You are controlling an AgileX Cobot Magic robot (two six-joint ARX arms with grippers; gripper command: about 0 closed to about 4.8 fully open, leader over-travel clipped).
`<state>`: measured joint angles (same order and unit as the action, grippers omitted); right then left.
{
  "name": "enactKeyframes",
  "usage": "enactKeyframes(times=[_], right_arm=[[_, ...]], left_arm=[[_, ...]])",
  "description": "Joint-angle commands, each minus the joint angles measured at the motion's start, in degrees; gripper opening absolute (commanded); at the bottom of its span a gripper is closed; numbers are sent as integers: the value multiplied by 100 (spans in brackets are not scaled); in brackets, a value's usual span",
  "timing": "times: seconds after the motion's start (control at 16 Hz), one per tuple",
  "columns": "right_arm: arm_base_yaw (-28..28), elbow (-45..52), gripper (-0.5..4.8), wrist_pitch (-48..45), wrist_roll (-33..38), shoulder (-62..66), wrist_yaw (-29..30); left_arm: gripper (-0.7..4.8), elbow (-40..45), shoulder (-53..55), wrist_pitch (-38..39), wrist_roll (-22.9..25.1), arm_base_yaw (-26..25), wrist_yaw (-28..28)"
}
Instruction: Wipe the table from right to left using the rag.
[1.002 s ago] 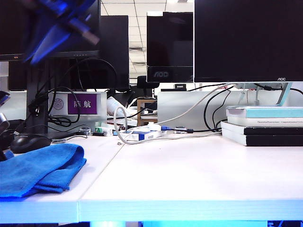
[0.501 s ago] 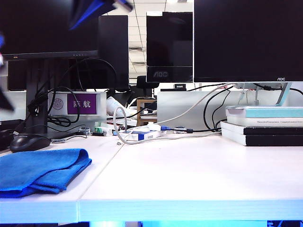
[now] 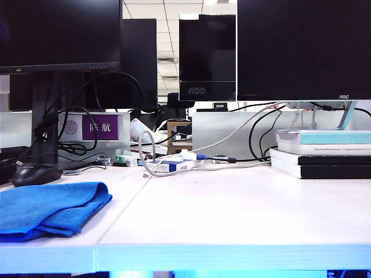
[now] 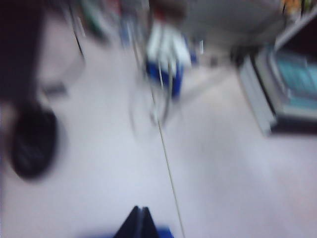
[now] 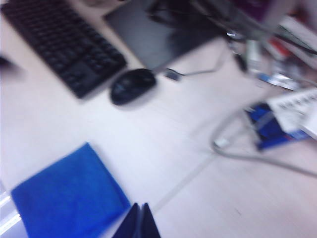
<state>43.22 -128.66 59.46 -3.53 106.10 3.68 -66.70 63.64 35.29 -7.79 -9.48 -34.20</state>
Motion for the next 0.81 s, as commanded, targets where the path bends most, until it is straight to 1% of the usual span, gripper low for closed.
enactKeyframes(times=[0.06, 0.25, 0.31, 0.38, 0.44, 0.5, 0.69, 0.75, 0.81], right_arm=[[-63, -24, -4, 343, -326, -752, -332], [-72, -24, -5, 278, -782, -1408, -1139], [-83, -24, -5, 205, -835, -1576, -1172], [-170, -22, -4, 153, -850, -1843, -1110], [-195, -15, -4, 166, -850, -1971, -1110], [-195, 15, -5, 177, -848, -2052, -1108], [-201, 476, -5, 197, -802, -2214, -1104], [-195, 898, -4, 179, -643, -2310, -1062], [-195, 1209, -4, 101, -527, -2404, -946]], left_arm=[[-5, -284, -920, -256, -17, -7, 909], [-5, -286, -1937, -328, 92, -7, 1749], [-5, -284, -2190, -321, 205, -7, 1923], [-5, -278, -2667, -236, 461, -9, 2168], [-5, -275, -3016, -72, 612, -9, 2269], [-5, -219, -3272, 42, 632, -9, 2262], [-5, 612, -4463, 337, 557, -15, 2308], [-5, 1331, -5163, 234, 393, -17, 2433], [-5, 1764, -5517, 138, 313, -17, 2566]])
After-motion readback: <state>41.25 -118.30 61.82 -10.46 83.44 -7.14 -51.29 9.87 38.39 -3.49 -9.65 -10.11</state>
